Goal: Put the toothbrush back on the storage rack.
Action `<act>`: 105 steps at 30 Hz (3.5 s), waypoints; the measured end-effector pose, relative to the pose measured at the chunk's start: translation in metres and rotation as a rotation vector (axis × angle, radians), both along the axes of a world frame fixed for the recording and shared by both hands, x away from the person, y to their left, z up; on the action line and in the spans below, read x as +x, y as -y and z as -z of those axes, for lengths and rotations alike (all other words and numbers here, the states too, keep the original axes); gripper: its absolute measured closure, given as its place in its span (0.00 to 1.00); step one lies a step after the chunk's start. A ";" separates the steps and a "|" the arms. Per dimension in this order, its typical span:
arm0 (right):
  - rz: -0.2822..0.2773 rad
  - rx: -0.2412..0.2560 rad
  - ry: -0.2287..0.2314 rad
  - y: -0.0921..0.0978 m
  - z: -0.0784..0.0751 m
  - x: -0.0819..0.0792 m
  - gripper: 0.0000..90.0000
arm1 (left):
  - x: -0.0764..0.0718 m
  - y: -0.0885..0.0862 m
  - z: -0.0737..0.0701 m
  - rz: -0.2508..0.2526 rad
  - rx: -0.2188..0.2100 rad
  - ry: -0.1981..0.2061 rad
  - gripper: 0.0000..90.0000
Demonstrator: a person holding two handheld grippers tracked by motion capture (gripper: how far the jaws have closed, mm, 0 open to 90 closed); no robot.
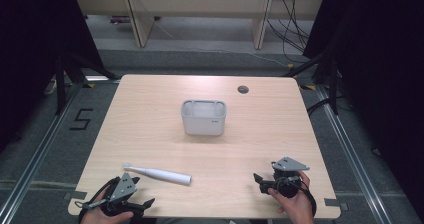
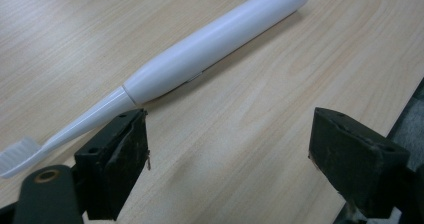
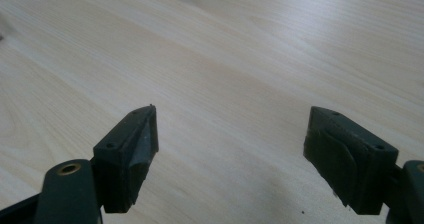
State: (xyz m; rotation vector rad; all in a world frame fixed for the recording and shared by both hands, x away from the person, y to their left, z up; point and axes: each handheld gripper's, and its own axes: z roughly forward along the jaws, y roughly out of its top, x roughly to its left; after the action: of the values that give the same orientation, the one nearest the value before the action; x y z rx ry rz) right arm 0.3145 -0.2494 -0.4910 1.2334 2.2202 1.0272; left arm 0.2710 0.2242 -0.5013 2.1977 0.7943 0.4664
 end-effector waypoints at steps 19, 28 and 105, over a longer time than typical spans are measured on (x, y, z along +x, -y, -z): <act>0.007 0.032 -0.038 -0.002 0.000 -0.002 0.25 | 0.016 0.008 -0.009 -0.013 -0.084 -0.015 0.20; -0.036 0.031 -0.011 -0.002 0.002 0.001 0.25 | 0.031 0.025 -0.014 0.006 -0.061 -0.004 0.26; -0.067 0.004 -0.022 -0.007 0.003 0.002 0.28 | 0.041 0.049 -0.007 0.133 0.057 -0.059 0.84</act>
State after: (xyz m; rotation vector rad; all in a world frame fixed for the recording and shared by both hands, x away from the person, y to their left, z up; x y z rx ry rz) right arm 0.3168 -0.2423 -0.4941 1.1845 2.2918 1.0487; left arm 0.3125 0.1751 -0.4941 2.3090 0.6673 0.3637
